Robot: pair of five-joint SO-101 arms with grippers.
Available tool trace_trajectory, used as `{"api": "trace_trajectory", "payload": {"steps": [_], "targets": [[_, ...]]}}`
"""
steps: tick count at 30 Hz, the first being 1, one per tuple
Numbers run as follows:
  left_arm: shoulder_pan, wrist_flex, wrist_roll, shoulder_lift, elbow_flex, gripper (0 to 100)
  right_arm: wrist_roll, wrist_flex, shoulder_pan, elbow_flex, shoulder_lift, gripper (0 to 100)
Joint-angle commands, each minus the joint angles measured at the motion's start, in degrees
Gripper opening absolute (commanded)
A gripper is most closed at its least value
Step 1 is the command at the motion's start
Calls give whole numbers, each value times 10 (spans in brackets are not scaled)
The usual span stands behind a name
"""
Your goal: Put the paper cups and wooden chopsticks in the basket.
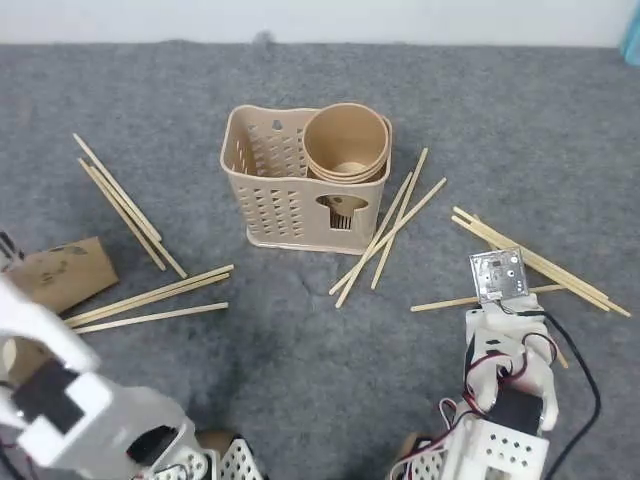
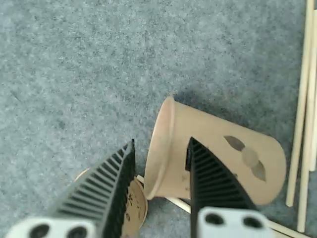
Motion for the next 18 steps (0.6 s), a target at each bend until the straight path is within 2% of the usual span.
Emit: {"api": "trace_trajectory", "payload": {"steps": [1, 5, 12, 18], "targets": [[6, -1, 5, 4, -31, 167, 11, 7, -3, 11, 0, 9], [23, -7, 5, 7, -15, 165, 11, 9, -3, 11, 0, 9], [32, -95, 14, 4, 50, 164, 69, 68, -51, 3, 0, 8], [35, -149, 26, 4, 100, 163, 74, 68, -52, 3, 0, 8]]}}
